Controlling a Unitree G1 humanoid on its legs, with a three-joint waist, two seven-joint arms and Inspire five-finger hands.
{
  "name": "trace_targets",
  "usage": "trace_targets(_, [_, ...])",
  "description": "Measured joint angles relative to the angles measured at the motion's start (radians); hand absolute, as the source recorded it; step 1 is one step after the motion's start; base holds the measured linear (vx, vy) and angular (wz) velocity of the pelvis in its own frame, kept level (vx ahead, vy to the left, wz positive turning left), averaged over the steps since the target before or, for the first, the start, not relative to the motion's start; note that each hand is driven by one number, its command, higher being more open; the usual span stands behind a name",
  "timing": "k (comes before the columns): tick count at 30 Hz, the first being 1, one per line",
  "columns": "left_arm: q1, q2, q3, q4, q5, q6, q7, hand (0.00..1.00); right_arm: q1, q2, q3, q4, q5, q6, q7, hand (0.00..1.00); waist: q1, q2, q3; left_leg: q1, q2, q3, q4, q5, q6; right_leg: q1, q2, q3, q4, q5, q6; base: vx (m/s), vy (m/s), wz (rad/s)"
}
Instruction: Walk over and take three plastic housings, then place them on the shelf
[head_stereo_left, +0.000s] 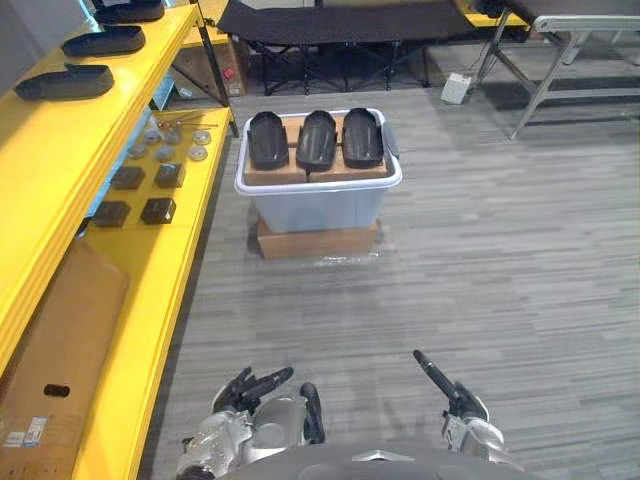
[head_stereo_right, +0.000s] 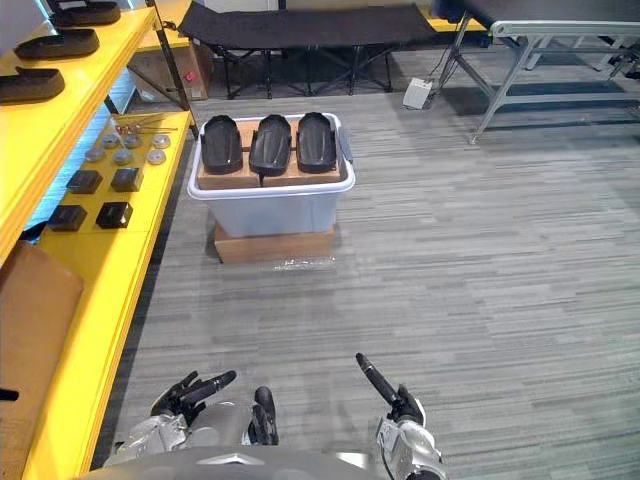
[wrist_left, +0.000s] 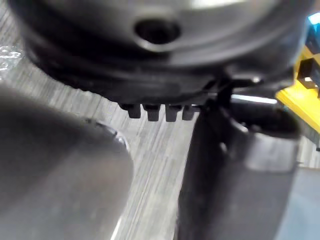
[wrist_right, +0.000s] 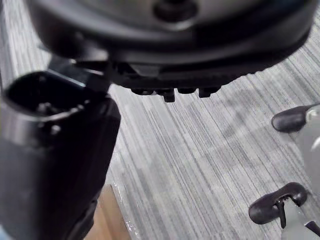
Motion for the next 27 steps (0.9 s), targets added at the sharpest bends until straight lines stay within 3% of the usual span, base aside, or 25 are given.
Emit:
trace_targets(2, [0.000,0.016,-0.008,0.030,-0.003,0.004,0.017,1.00,-0.012,0.014,-0.001,0.017,0.000,0.000,0.008,1.00,-0.022,-0.002,0.004,0.065,-0.002,0.000,-0.004,-0.029,0.004,-0.164,-0.055,-0.024,0.393,0.060,0.076,0.44,0.117,-0.12])
trace_targets(3, [0.004,0.023,-0.014,0.038,-0.010,0.003,0.029,1.00,-0.001,0.025,-0.001,0.037,0.000,0.000,0.015,1.00,-0.028,-0.010,0.010,0.139,-0.002,-0.004,-0.011,-0.050,0.003,-0.189,-0.091,-0.079,0.493,0.043,0.044,0.44,0.097,0.12])
trace_targets(4, [0.007,0.027,-0.017,0.038,-0.012,0.000,0.034,1.00,0.000,0.030,-0.011,0.040,0.009,0.002,0.021,1.00,-0.023,-0.013,0.012,0.177,-0.002,-0.005,-0.025,-0.054,0.000,-0.199,-0.102,-0.099,0.502,0.030,0.024,0.45,0.045,0.13])
trace_targets(5, [0.004,0.033,-0.030,0.038,-0.011,-0.001,0.038,1.00,0.001,0.028,-0.008,0.041,-0.002,-0.005,0.026,1.00,-0.021,-0.006,0.016,0.241,0.004,-0.023,-0.064,-0.056,-0.003,-0.213,-0.097,-0.134,0.437,0.014,-0.004,0.42,-0.006,0.35])
trace_targets(6, [-0.014,0.037,-0.046,0.037,-0.011,-0.002,0.038,1.00,0.008,0.029,-0.006,0.040,-0.002,-0.020,0.026,1.00,-0.033,-0.001,0.017,0.274,0.028,-0.059,-0.090,-0.059,-0.010,-0.219,-0.067,-0.169,0.293,0.012,-0.008,0.39,-0.033,0.57])
trace_targets(8, [-0.048,0.040,-0.050,0.035,-0.010,-0.002,0.030,1.00,0.009,0.032,-0.005,0.034,-0.001,-0.025,0.021,1.00,-0.032,0.000,0.017,0.284,0.054,-0.107,-0.105,-0.068,-0.028,-0.244,-0.036,-0.168,0.048,0.043,0.014,0.38,-0.094,0.84])
trace_targets(9, [-0.063,0.036,-0.052,0.036,-0.010,0.003,0.022,1.00,0.011,0.032,-0.008,0.034,0.000,-0.028,0.020,1.00,-0.032,-0.003,0.019,0.293,0.063,-0.135,-0.105,-0.079,-0.048,-0.258,-0.033,-0.140,-0.088,0.108,0.006,0.40,-0.146,0.72])
trace_targets(11, [-0.058,0.018,-0.048,0.036,-0.010,0.008,0.016,1.00,0.015,0.038,-0.027,0.029,0.000,-0.032,0.021,1.00,-0.032,-0.004,0.019,0.317,0.074,-0.153,-0.103,-0.099,-0.078,-0.269,-0.031,-0.106,-0.191,0.198,-0.005,0.33,-0.180,0.43])
trace_targets(12, [-0.043,0.015,-0.041,0.035,-0.012,0.020,0.015,1.00,0.022,0.045,-0.033,0.024,-0.001,-0.042,0.019,1.00,-0.031,-0.009,0.015,0.339,0.083,-0.156,-0.100,-0.123,-0.109,-0.269,-0.029,-0.095,-0.233,0.269,-0.005,0.40,-0.280,0.36])
trace_targets(13, [-0.024,0.021,-0.035,0.035,-0.012,0.025,0.015,1.00,0.040,0.062,-0.031,0.009,-0.001,-0.050,0.014,1.00,-0.030,-0.031,0.001,0.355,0.085,-0.161,-0.091,-0.156,-0.132,-0.267,-0.031,-0.095,-0.244,0.329,-0.015,0.41,-0.311,0.28])
trace_targets(14, [-0.015,0.026,-0.028,0.035,-0.011,0.026,0.015,1.00,0.051,0.074,-0.031,0.000,0.000,-0.056,0.009,1.00,-0.027,-0.048,-0.009,0.360,0.083,-0.165,-0.080,-0.178,-0.143,-0.265,-0.032,-0.093,-0.241,0.351,-0.029,0.43,-0.371,0.19])
trace_targets(15, [-0.006,0.007,-0.002,0.039,-0.011,0.031,0.024,1.00,0.052,0.069,-0.042,-0.010,0.004,-0.058,0.002,1.00,-0.027,-0.026,-0.012,0.375,0.126,-0.169,-0.046,-0.219,-0.170,-0.266,-0.002,-0.092,-0.190,0.389,-0.049,0.40,-0.361,0.06])
trace_targets(16, [0.008,-0.022,0.000,0.035,-0.008,0.029,0.030,1.00,0.051,0.058,-0.041,-0.023,0.000,-0.067,-0.015,1.00,-0.027,0.020,-0.034,0.373,0.177,-0.162,-0.043,-0.232,-0.194,-0.275,0.043,-0.109,-0.175,0.347,-0.063,0.38,-0.337,0.00])
trace_targets(17, [0.010,-0.029,0.001,0.034,-0.008,0.023,0.034,1.00,0.050,0.058,-0.041,-0.031,0.001,-0.072,-0.024,1.00,-0.027,0.034,-0.038,0.371,0.191,-0.161,-0.035,-0.231,-0.200,-0.279,0.059,-0.115,-0.170,0.325,-0.078,0.34,-0.270,-0.03])
trace_targets(18, [0.015,-0.036,0.003,0.031,-0.010,0.018,0.037,1.00,0.043,0.062,-0.038,-0.045,0.002,-0.087,-0.039,1.00,-0.027,0.044,-0.035,0.340,0.216,-0.154,0.030,-0.210,-0.222,-0.280,0.074,-0.123,-0.159,0.301,-0.092,0.31,-0.288,0.01])
trace_targets(19, [0.016,-0.041,0.014,0.024,-0.013,0.017,0.036,1.00,0.044,0.063,-0.030,-0.055,0.003,-0.092,-0.044,1.00,-0.026,0.044,-0.035,0.312,0.223,-0.158,0.090,-0.194,-0.221,-0.275,0.077,-0.123,-0.158,0.291,-0.095,0.30,-0.293,0.05])
trace_targets(21, [0.027,-0.056,0.081,-0.025,-0.051,-0.005,0.036,1.00,0.075,0.059,0.041,-0.126,0.002,-0.096,-0.063,1.00,-0.024,0.042,-0.021,0.129,0.274,-0.207,0.491,-0.078,-0.190,-0.205,0.095,-0.125,-0.196,0.264,-0.116,0.23,-0.237,0.04])
trace_targets(23, [0.039,-0.062,0.074,-0.051,-0.078,-0.027,0.029,1.00,0.084,0.052,0.055,-0.159,-0.002,-0.106,-0.072,1.00,-0.017,0.058,-0.006,0.048,0.293,-0.220,0.647,-0.094,-0.201,-0.122,0.107,-0.122,-0.242,0.258,-0.121,0.27,-0.139,-0.14])
trace_targets(25, [0.043,-0.053,0.054,-0.061,-0.084,-0.038,0.025,1.00,0.085,0.043,0.054,-0.185,-0.009,-0.106,-0.081,1.00,-0.013,0.058,-0.005,0.028,0.290,-0.178,0.552,-0.106,-0.193,-0.057,0.099,-0.118,-0.295,0.263,-0.112,0.28,-0.047,-0.20])
trace_targets(26, [0.049,-0.045,0.030,-0.061,-0.082,-0.045,0.022,1.00,0.090,0.038,0.054,-0.239,-0.010,-0.106,-0.094,1.00,-0.015,0.057,-0.005,0.033,0.286,-0.133,0.379,-0.103,-0.189,-0.039,0.092,-0.112,-0.322,0.271,-0.098,0.23,0.067,-0.13])
trace_targets(27, [0.047,-0.040,0.019,-0.064,-0.079,-0.047,0.014,1.00,0.091,0.030,0.055,-0.304,-0.010,-0.105,-0.117,1.00,-0.025,0.058,-0.005,0.034,0.273,-0.104,0.178,-0.063,-0.178,-0.040,0.085,-0.113,-0.332,0.274,-0.090,0.22,0.093,-0.04])
